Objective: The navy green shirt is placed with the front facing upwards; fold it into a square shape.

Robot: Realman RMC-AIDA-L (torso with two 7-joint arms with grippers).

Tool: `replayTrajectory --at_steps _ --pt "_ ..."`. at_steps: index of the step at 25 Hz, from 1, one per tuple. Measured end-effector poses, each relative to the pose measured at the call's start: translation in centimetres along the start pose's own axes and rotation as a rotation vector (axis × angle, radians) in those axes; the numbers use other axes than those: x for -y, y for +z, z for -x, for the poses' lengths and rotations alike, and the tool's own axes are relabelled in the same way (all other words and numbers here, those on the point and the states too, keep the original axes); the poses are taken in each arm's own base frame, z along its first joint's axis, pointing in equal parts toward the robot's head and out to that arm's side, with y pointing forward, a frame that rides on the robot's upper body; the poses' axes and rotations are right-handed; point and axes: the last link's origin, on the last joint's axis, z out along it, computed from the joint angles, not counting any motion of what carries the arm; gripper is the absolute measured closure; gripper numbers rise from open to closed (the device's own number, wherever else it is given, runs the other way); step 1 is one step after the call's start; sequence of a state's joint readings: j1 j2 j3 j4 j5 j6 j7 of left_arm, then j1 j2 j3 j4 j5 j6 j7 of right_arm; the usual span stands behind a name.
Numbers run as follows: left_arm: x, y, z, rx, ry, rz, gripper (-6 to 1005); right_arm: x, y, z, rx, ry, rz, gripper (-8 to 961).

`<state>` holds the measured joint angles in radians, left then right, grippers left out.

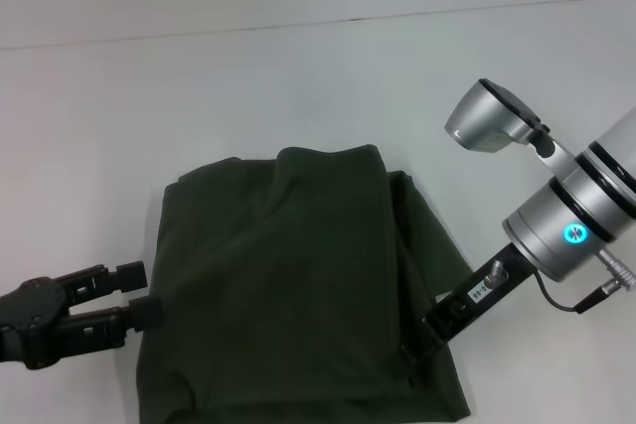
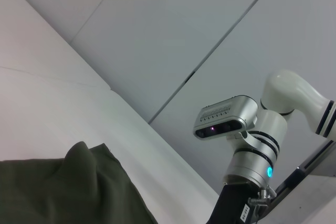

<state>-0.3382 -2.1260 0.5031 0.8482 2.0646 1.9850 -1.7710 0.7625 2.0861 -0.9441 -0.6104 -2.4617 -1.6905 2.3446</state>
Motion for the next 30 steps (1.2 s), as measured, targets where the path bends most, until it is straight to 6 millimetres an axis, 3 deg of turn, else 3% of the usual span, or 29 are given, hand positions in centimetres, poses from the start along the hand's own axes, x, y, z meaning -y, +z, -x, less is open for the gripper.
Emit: replayTrajectory --at_steps 5,15,24,30 --pt "0.0 0.0 0.0 0.000 0.000 0.000 94 -0.8 -0.7 -0.2 -0.032 -0.007 0.034 936" --pt "0.1 -0.2 -0.1 -0.001 0.002 -0.005 94 -3.5 -5.4 1.0 -0.043 -0.041 0.017 938" --pt "0.2 -0.8 -0.4 -0.019 0.003 -0.022 94 -4.3 -5.6 0.4 -0.059 -0.032 0.100 931" --pt "0.3 -0.7 -0.6 -0.019 0.008 -0.024 95 -3.3 -5.7 -1.2 -0.079 0.027 0.093 927"
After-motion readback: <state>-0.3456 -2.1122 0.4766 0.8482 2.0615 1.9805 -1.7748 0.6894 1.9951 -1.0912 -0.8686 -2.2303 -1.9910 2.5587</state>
